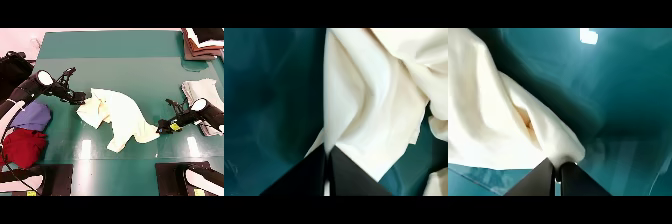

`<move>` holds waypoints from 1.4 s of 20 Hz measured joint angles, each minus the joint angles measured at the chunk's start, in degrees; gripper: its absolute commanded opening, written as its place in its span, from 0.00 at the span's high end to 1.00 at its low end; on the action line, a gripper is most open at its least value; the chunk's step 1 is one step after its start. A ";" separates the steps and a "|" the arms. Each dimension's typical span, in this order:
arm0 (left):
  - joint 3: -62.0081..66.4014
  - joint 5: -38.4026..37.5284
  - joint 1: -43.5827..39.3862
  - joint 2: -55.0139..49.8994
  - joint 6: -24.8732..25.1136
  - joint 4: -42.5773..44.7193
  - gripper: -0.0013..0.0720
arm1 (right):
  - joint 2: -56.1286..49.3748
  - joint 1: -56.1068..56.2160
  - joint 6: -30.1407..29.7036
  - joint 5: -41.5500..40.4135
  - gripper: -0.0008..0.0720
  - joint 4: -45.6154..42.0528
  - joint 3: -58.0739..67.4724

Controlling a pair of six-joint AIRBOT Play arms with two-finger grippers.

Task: Fold the shirts.

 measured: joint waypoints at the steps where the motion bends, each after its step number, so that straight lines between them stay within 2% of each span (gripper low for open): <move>1: 0.57 0.04 0.00 0.15 -0.07 0.98 0.95 | 1.16 -0.28 -0.20 -0.68 0.97 -0.04 1.42; 7: 14.32 -0.02 0.00 7.87 -2.84 15.91 0.95 | 12.85 -4.74 -0.74 0.79 0.97 -3.41 21.99; 10: 24.85 -0.17 0.00 15.28 -3.28 22.60 0.95 | 18.38 -8.35 -0.76 1.44 0.97 -4.04 35.43; 13: 33.24 -0.22 0.00 23.50 -3.52 25.68 0.95 | 22.14 -12.90 -0.79 3.28 0.97 -4.11 47.91; 19: 39.30 -1.60 0.00 33.46 -3.65 26.91 0.95 | 23.19 -21.42 -0.22 8.55 0.97 -2.73 62.62; 24: 36.11 -4.70 0.02 29.16 -3.19 22.29 0.95 | 16.11 -18.12 1.64 11.04 0.97 -0.44 65.51; 28: 32.28 -5.42 0.04 23.82 -2.75 20.24 0.95 | 8.94 -10.45 2.19 12.28 0.97 -3.87 66.03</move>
